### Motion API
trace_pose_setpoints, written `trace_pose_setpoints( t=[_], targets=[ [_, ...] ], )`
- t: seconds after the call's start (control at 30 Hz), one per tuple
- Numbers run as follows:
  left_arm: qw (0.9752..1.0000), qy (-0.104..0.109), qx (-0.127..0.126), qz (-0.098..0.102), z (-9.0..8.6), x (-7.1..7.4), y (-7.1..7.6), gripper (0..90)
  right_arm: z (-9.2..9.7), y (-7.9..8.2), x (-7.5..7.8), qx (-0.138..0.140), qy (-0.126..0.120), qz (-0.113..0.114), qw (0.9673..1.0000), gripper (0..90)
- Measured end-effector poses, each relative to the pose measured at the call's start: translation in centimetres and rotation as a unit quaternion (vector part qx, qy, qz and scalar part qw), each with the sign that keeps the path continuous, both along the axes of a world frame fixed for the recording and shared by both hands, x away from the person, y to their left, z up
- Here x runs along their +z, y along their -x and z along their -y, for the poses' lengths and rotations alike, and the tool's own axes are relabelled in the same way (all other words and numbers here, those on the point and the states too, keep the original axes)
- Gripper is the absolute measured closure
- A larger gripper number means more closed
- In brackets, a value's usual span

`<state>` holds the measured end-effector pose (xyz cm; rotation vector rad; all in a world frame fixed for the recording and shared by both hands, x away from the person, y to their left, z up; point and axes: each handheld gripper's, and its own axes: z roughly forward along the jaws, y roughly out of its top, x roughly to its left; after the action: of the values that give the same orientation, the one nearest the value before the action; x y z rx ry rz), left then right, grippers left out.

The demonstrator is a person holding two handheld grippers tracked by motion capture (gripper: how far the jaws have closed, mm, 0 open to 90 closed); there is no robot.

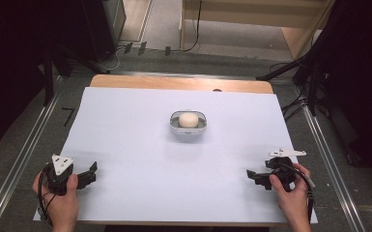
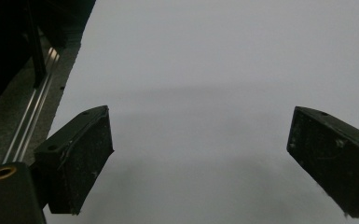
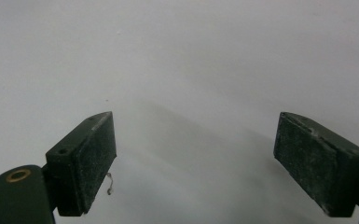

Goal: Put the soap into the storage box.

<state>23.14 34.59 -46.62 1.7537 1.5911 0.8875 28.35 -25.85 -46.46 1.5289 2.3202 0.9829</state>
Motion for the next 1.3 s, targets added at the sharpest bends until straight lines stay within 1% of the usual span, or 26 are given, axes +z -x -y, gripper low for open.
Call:
trace_pose_setpoints(
  t=[0.03,0.1,0.17,0.2,0.23,0.3,0.4,0.43,0.47,0.5,0.63,0.67,0.7,0.77,0.9,0.93,1.0,1.07,1.1,1.13,1.17,1.23,1.27,1.3],
  targets=[
    [1.0000,0.000,0.000,0.000,0.0,0.0,0.0,7.3,0.7,0.4,-0.1,-0.008,-0.001,0.007,0.9999,13.5],
    [1.0000,0.000,0.000,0.000,0.0,0.0,0.0,7.3,1.0,0.5,-0.1,-0.010,-0.003,0.004,0.9999,13.5],
    [1.0000,0.000,0.000,0.001,0.0,0.0,0.0,7.3,1.6,0.8,-0.3,-0.018,-0.005,0.008,0.9998,13.5],
    [1.0000,0.000,0.000,0.001,0.0,0.0,0.0,7.3,2.3,1.1,-0.4,-0.024,-0.007,0.008,0.9997,13.5],
    [1.0000,0.000,0.000,0.001,0.0,0.0,0.0,7.3,2.3,1.1,-0.4,-0.024,-0.007,0.008,0.9997,13.5],
    [1.0000,0.001,-0.001,0.001,0.0,0.0,0.0,7.3,3.2,1.5,-0.7,-0.033,-0.009,0.010,0.9994,13.5],
    [1.0000,0.002,-0.001,0.002,0.0,0.0,0.0,7.3,3.7,1.9,-0.7,-0.039,-0.009,0.013,0.9991,13.6],
    [1.0000,0.002,0.000,0.002,0.0,0.0,0.0,7.3,4.0,2.2,-0.8,-0.041,-0.016,0.017,0.9989,13.5],
    [1.0000,0.002,0.000,0.002,0.0,0.0,0.0,7.4,4.0,2.2,-0.8,-0.041,-0.016,0.017,0.9989,13.5],
    [1.0000,0.002,-0.001,0.002,0.0,0.0,0.0,7.3,4.4,2.6,-1.0,-0.044,-0.014,0.019,0.9988,13.6],
    [1.0000,0.003,0.000,0.003,0.0,0.0,0.0,7.3,5.4,3.1,-1.3,-0.057,-0.012,0.020,0.9981,13.6],
    [1.0000,0.002,0.001,0.005,0.0,0.0,0.0,7.3,5.4,3.1,-1.3,-0.057,-0.012,0.020,0.9981,13.6],
    [1.0000,0.002,0.000,0.004,0.0,0.0,0.0,7.3,6.0,3.3,-1.4,-0.060,-0.017,0.021,0.9978,13.6],
    [1.0000,0.002,0.001,0.004,0.0,0.0,0.0,7.3,6.5,3.7,-1.4,-0.064,-0.025,0.021,0.9974,13.6],
    [1.0000,0.002,0.000,0.005,0.0,0.0,0.0,7.3,7.8,4.3,-1.7,-0.074,-0.032,0.029,0.9963,13.7],
    [1.0000,0.002,0.000,0.005,0.0,0.0,0.0,7.3,7.8,4.3,-1.7,-0.074,-0.032,0.029,0.9963,13.7],
    [1.0000,0.002,0.001,0.003,0.0,0.0,0.0,7.3,8.5,4.5,-1.8,-0.079,-0.048,0.035,0.9951,14.0],
    [1.0000,0.001,0.001,0.001,0.0,0.0,0.0,7.3,9.3,4.6,-2.0,-0.081,-0.084,0.041,0.9923,14.0],
    [1.0000,0.002,0.002,0.001,0.0,0.0,0.0,7.3,9.6,4.6,-2.0,-0.084,-0.099,0.046,0.9905,14.2],
    [1.0000,0.004,0.002,0.003,0.0,0.0,0.0,7.3,10.0,4.7,-2.1,-0.096,-0.122,0.053,0.9865,16.7],
    [1.0000,0.004,0.002,0.003,0.0,0.0,0.0,7.3,10.1,4.7,-2.2,-0.100,-0.128,0.056,0.9851,18.3],
    [1.0000,0.003,0.002,0.003,0.0,0.0,0.0,7.4,10.1,4.7,-2.3,-0.100,-0.132,0.058,0.9845,19.2],
    [1.0000,0.002,0.001,0.002,0.0,0.0,0.0,7.3,10.0,4.7,-2.4,-0.100,-0.132,0.055,0.9847,19.2],
    [1.0000,0.002,0.001,0.002,0.0,0.0,0.0,7.4,9.7,4.8,-2.4,-0.100,-0.123,0.052,0.9860,19.0]
  ],
)
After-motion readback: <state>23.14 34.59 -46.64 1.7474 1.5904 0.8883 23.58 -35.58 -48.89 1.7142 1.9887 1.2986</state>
